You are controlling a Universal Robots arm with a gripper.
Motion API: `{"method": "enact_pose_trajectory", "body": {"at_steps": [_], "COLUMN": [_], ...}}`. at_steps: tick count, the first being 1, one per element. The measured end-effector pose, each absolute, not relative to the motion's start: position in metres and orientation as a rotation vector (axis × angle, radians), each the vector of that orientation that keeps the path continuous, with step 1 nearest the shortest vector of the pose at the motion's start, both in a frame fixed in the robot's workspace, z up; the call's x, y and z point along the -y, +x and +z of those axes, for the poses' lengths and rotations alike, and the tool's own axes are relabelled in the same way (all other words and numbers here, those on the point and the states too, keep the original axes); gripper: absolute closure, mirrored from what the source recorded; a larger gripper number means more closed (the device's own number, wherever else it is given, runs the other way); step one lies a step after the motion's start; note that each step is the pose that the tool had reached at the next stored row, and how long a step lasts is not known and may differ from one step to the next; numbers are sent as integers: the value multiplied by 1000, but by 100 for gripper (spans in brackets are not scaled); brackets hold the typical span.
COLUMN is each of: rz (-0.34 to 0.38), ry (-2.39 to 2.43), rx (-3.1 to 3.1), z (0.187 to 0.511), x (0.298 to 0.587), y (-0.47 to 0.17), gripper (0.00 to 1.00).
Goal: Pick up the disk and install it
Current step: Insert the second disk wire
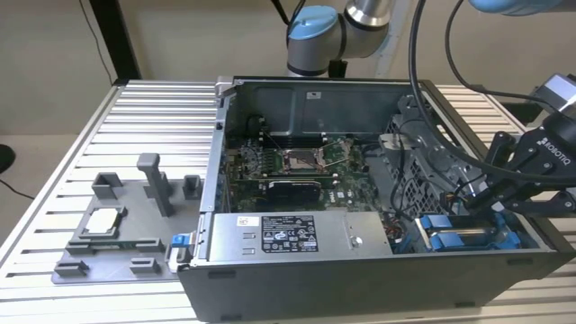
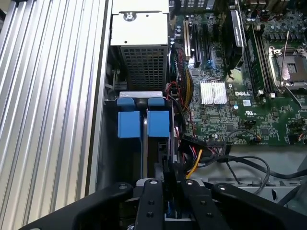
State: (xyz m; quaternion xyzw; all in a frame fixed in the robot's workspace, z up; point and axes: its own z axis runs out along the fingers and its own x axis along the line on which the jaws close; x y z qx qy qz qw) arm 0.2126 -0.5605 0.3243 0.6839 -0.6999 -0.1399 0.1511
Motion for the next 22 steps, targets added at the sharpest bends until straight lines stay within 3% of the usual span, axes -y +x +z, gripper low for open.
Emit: {"method": "enact_pose_trajectory", "body": {"at_steps": [22], "rz": [-402], "ry": [1963], "rx": [2009], "z": [316], "x": [561], "y": [214], "gripper": [100]}}
